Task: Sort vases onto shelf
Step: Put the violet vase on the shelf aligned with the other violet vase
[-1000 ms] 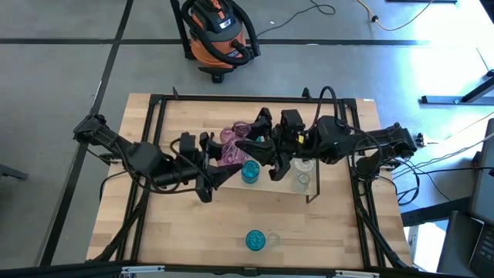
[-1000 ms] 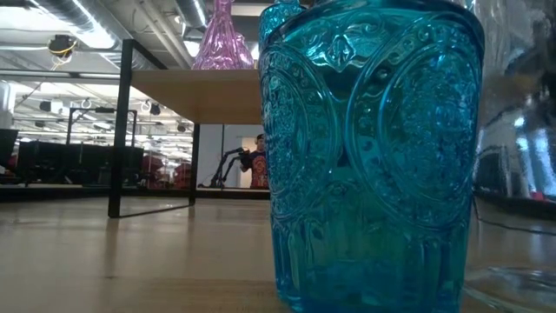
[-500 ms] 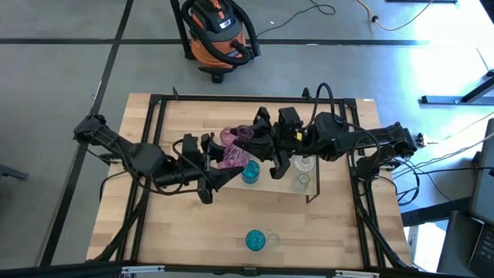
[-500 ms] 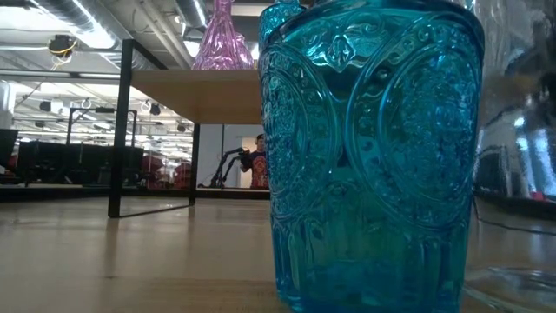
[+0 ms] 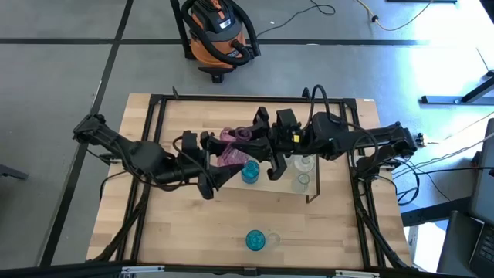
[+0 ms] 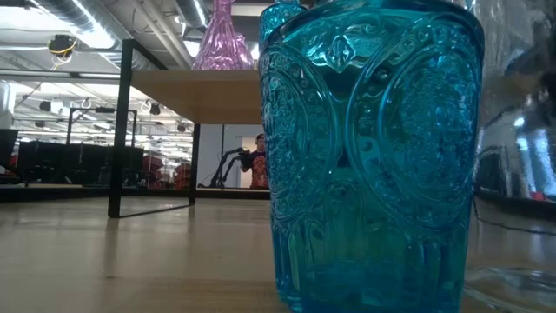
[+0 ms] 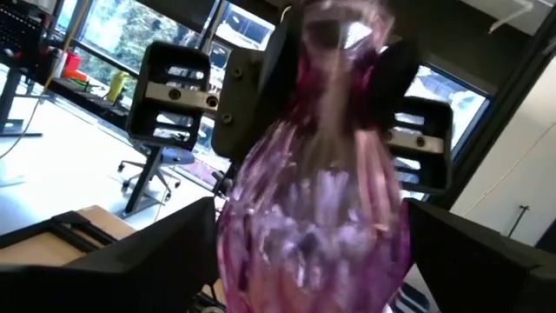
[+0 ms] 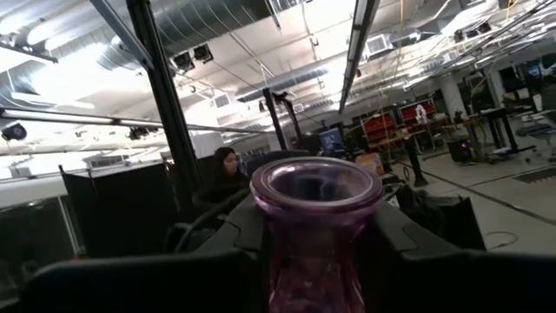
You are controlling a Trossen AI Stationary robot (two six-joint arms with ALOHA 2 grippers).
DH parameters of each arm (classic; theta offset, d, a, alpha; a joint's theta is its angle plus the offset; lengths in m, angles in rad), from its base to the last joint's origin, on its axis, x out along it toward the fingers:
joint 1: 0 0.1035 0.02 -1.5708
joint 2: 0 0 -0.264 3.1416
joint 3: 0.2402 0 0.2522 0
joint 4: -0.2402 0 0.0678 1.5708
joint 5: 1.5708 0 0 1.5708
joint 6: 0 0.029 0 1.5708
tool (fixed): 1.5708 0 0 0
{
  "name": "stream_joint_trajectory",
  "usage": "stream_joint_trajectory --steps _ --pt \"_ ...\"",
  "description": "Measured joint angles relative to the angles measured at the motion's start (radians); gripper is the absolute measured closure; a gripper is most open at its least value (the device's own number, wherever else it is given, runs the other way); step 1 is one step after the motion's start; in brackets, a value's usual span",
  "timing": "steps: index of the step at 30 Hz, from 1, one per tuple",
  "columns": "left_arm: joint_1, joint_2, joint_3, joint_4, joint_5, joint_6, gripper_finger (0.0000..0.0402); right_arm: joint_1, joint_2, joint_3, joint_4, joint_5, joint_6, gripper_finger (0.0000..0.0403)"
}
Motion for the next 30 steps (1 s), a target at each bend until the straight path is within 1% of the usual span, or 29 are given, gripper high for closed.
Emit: stream_joint_trajectory --steps 4,7,9,11,14,16,18,20,21,23,25,27,30 --pt "-0.009 -0.028 0.000 -0.030 -0.005 -0.001 0.0037 0.001 -0.021 -0.001 -0.023 0.008 -0.029 0.0316" --pt "-0.021 -0.082 0.000 -0.109 -0.024 -0.037 0.0041 0.001 -0.037 -0.001 -0.066 0.017 -0.037 0.0316" --pt "-0.040 -0.128 0.000 -0.222 -0.052 -0.101 0.0045 0.002 -0.055 -0.001 -0.127 0.026 -0.059 0.0316" --pt "-0.068 -0.172 0.001 -0.382 -0.088 -0.214 0.0048 0.002 -0.071 -0.002 -0.159 0.032 -0.075 0.0316" --pt "-0.122 -0.222 0.001 -0.717 -0.159 -0.484 0.0056 0.010 -0.097 -0.001 -0.210 0.048 -0.093 0.0316" --pt "-0.159 -0.226 0.002 -0.964 -0.170 -0.730 0.0064 0.016 -0.109 -0.001 -0.231 0.063 -0.113 0.0316" --pt "-0.181 -0.210 -0.005 -1.220 -0.132 -0.987 0.0072 0.019 -0.115 -0.001 -0.230 0.069 -0.126 0.0317" --pt "-0.186 -0.180 -0.033 -1.407 -0.052 -1.206 0.0081 0.021 -0.120 -0.001 -0.230 0.082 -0.140 0.0317" --pt "-0.186 -0.162 -0.055 -1.473 -0.009 -1.291 0.0085 0.021 -0.121 -0.001 -0.224 0.087 -0.144 0.0317" --pt "-0.185 -0.130 -0.113 -1.535 0.063 -1.404 0.0094 0.021 -0.122 -0.001 -0.218 0.087 -0.152 0.0317" --pt "-0.185 -0.108 -0.180 -1.520 0.116 -1.461 0.0101 0.021 -0.122 -0.001 -0.218 0.087 -0.155 0.0317" --pt "-0.186 -0.093 -0.242 -1.461 0.133 -1.490 0.0107 0.021 -0.122 -0.001 -0.218 0.087 -0.155 0.0317" --pt "-0.185 -0.081 -0.310 -1.372 0.114 -1.529 0.0113 0.021 -0.122 -0.001 -0.218 0.088 -0.155 0.0317"
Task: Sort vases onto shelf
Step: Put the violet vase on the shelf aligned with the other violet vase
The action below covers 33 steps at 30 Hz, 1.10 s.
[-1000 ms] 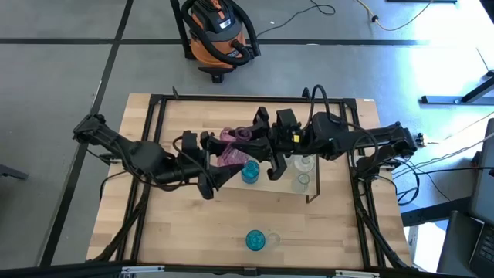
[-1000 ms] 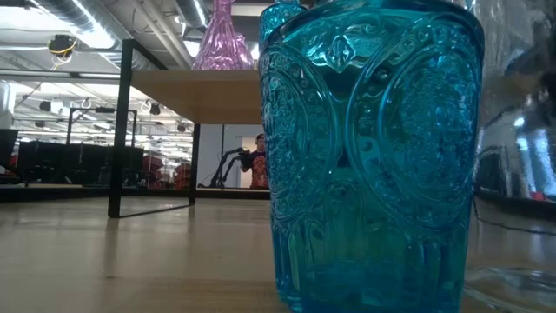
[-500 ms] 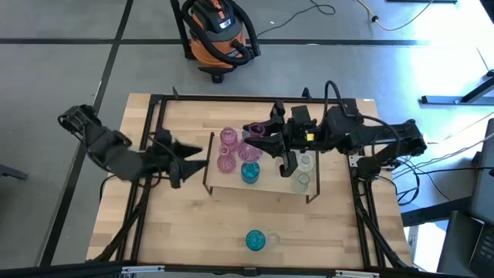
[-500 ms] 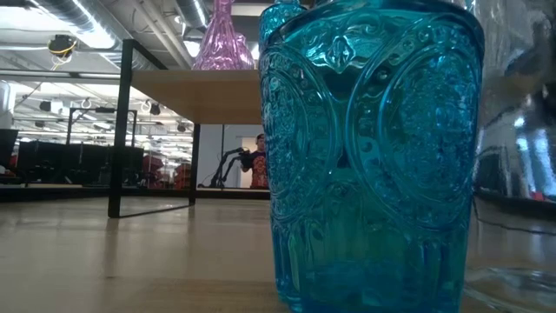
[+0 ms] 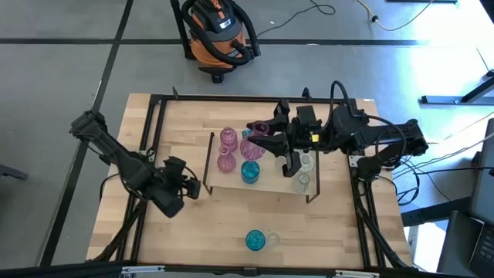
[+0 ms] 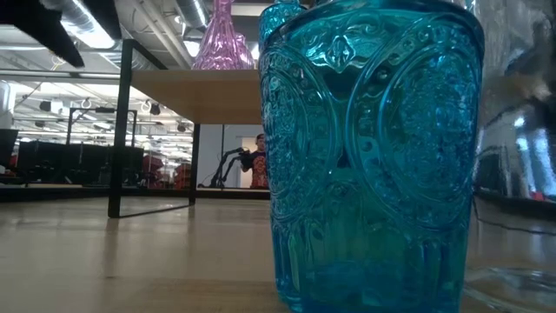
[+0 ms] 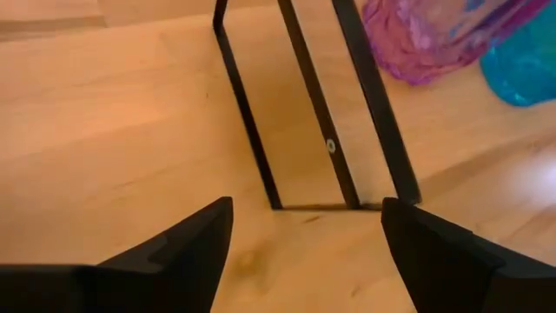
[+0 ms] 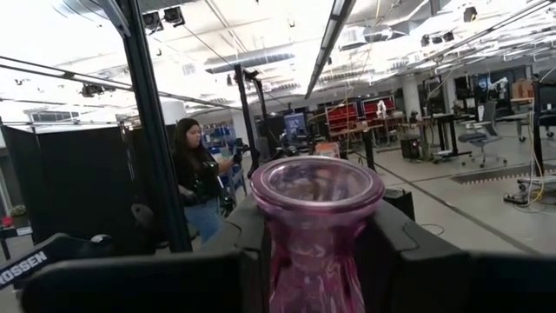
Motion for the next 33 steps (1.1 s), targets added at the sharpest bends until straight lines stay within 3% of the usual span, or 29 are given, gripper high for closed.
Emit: stream_joint_trajectory --steps 6,20,33 --pt "0.018 0.004 -0.047 0.066 -0.017 0.000 0.0119 0.000 0.000 0.000 -0.004 0.000 0.006 0.0317" --pt "0.093 0.009 -0.050 0.257 -0.036 0.159 0.0120 0.000 0.000 0.000 -0.006 -0.001 0.019 0.0317" --pt "0.084 0.007 -0.050 0.236 -0.005 0.152 0.0120 0.044 0.013 0.002 -0.125 -0.047 0.003 0.0317"
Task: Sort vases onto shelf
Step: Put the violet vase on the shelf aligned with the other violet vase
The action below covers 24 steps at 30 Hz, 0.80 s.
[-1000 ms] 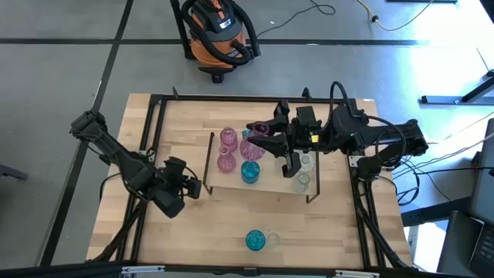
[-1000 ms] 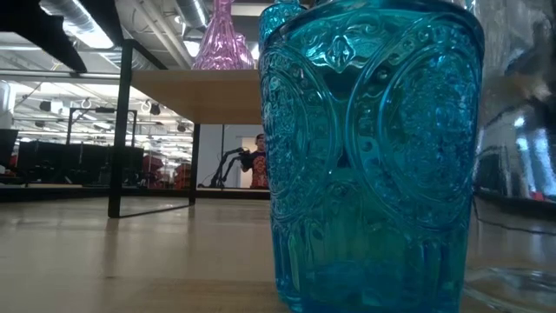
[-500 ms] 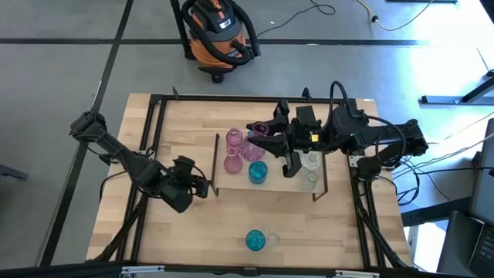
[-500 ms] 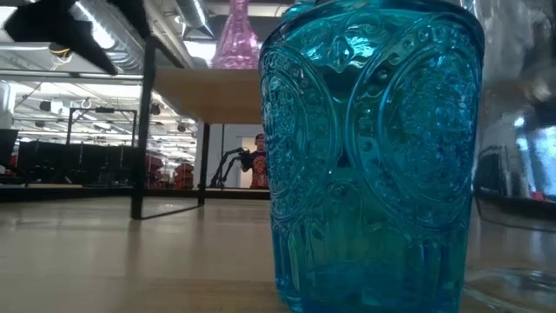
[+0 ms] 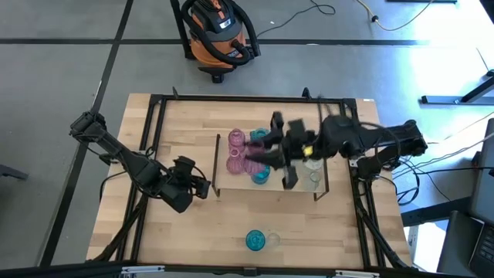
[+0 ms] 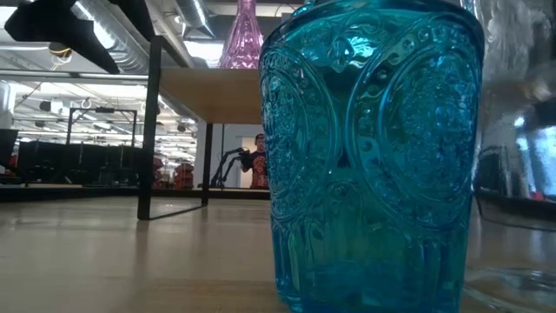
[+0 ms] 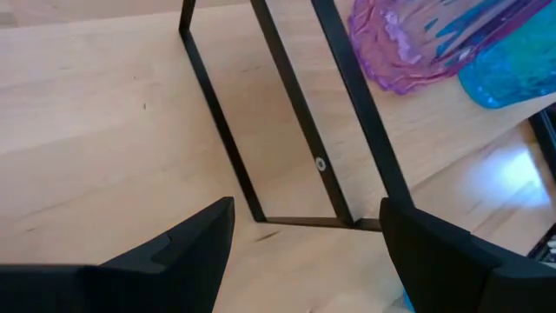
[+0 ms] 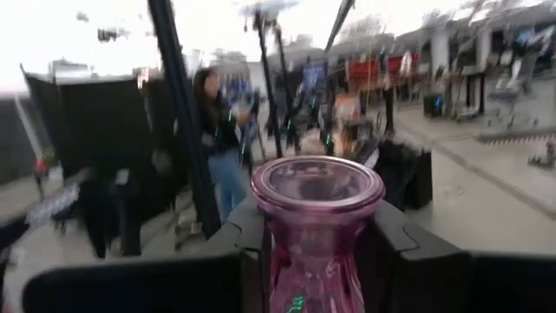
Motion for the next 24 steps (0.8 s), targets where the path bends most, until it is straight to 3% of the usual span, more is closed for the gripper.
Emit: stream_joint_trajectory --steps 6,11,15,19,21,24 --pt "-0.032 -0.034 0.000 0.012 -0.027 -0.003 0.0120 0.077 0.062 -0.003 -0.053 0.105 -0.025 0.0317" --pt "-0.088 -0.113 0.000 0.152 -0.157 0.124 0.0120 0.123 0.104 -0.002 -0.030 0.237 -0.053 0.0317" --pt "-0.139 -0.197 0.000 0.456 -0.242 0.498 0.0120 0.119 0.123 -0.002 -0.039 0.256 -0.026 0.0317" --pt "-0.146 -0.226 0.002 0.762 -0.158 0.977 0.0120 0.097 0.133 -0.001 -0.033 0.248 0.001 0.0317" --pt "-0.138 -0.223 0.002 0.815 -0.107 1.121 0.0120 0.090 0.137 -0.002 -0.041 0.245 0.016 0.0317" --pt "-0.113 -0.223 0.002 0.838 -0.083 1.199 0.0120 0.079 0.137 -0.002 -0.046 0.223 0.029 0.0317"
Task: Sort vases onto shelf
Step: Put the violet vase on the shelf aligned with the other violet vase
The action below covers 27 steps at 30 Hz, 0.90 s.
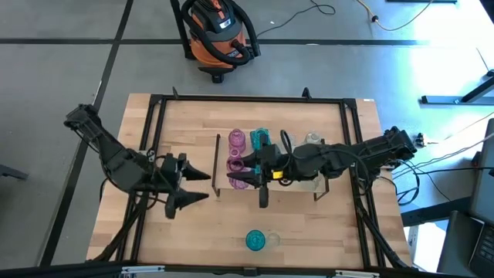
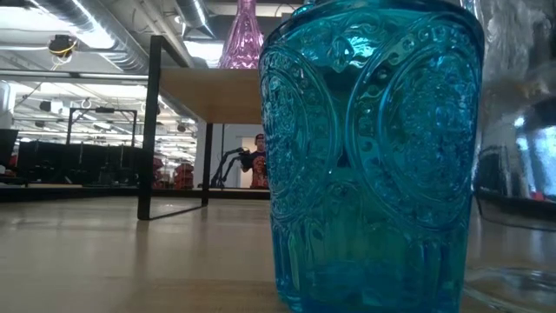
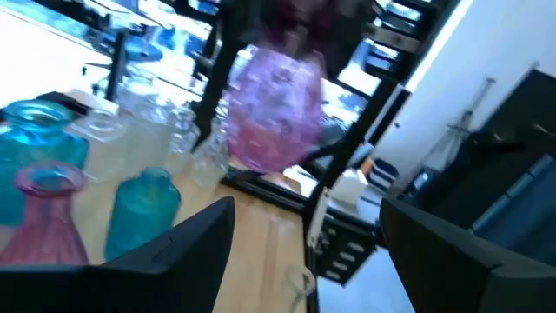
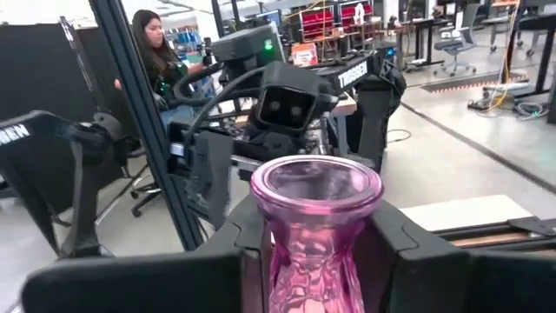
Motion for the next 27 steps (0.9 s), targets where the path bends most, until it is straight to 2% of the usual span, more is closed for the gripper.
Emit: stream_joint_trajectory --steps 5,13,20,27 --pt "0.078 0.000 0.000 0.002 0.031 0.014 0.0100 0.000 -0.001 0.000 -0.009 -0.004 0.015 0.0317" --pt "0.217 0.039 -0.001 0.107 0.252 0.153 0.0024 0.001 -0.001 0.000 0.007 -0.004 0.020 0.0317" --pt "0.278 0.091 -0.001 0.135 0.297 0.133 0.0018 -0.012 -0.002 0.000 0.003 -0.044 0.054 0.0317" --pt "0.281 0.103 -0.002 0.147 0.295 0.133 0.0017 -0.054 -0.004 0.001 -0.057 -0.135 0.122 0.0317"
